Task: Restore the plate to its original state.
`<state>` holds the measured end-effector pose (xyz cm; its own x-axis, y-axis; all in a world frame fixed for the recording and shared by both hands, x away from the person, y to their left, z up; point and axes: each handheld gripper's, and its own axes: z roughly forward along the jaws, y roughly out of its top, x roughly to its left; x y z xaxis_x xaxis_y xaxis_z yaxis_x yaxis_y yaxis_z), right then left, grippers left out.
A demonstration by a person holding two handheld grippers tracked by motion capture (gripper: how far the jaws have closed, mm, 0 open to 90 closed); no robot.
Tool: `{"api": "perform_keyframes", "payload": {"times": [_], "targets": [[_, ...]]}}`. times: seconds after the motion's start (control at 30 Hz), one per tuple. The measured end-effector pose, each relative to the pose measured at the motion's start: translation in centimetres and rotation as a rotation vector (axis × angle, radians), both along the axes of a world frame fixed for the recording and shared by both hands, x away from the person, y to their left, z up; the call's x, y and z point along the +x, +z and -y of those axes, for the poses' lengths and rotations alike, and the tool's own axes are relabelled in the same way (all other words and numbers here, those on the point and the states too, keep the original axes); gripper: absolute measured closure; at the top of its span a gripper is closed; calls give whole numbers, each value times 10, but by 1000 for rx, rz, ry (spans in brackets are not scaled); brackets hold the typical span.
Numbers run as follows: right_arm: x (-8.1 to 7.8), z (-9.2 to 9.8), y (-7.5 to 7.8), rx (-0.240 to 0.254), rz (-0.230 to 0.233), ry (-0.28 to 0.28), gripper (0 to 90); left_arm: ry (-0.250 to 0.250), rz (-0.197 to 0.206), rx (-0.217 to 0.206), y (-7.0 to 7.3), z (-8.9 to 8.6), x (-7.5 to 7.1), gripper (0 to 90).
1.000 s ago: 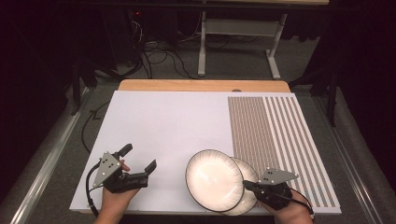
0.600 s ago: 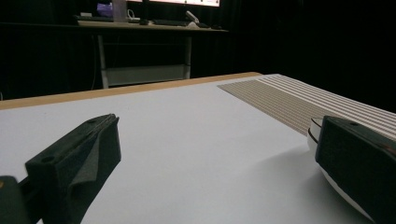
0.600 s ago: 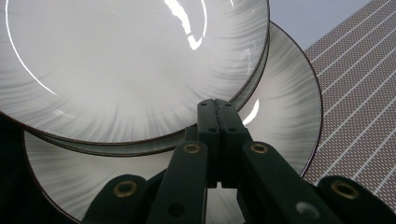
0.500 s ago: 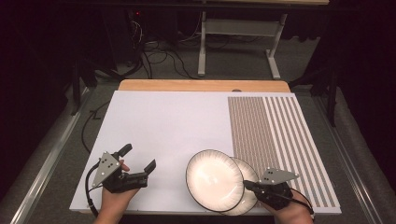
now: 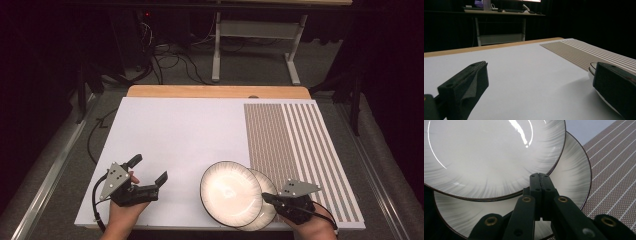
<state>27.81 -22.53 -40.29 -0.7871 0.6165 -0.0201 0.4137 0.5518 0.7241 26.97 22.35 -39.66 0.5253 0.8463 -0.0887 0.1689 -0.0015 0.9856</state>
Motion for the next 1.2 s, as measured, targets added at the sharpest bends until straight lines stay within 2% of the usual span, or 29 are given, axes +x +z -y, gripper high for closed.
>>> {"api": "perform_keyframes", "payload": {"times": [1.2], "targets": [[0,5,2,5,0,-17,900,-9,-1,8,1,1,-1,8]]}}
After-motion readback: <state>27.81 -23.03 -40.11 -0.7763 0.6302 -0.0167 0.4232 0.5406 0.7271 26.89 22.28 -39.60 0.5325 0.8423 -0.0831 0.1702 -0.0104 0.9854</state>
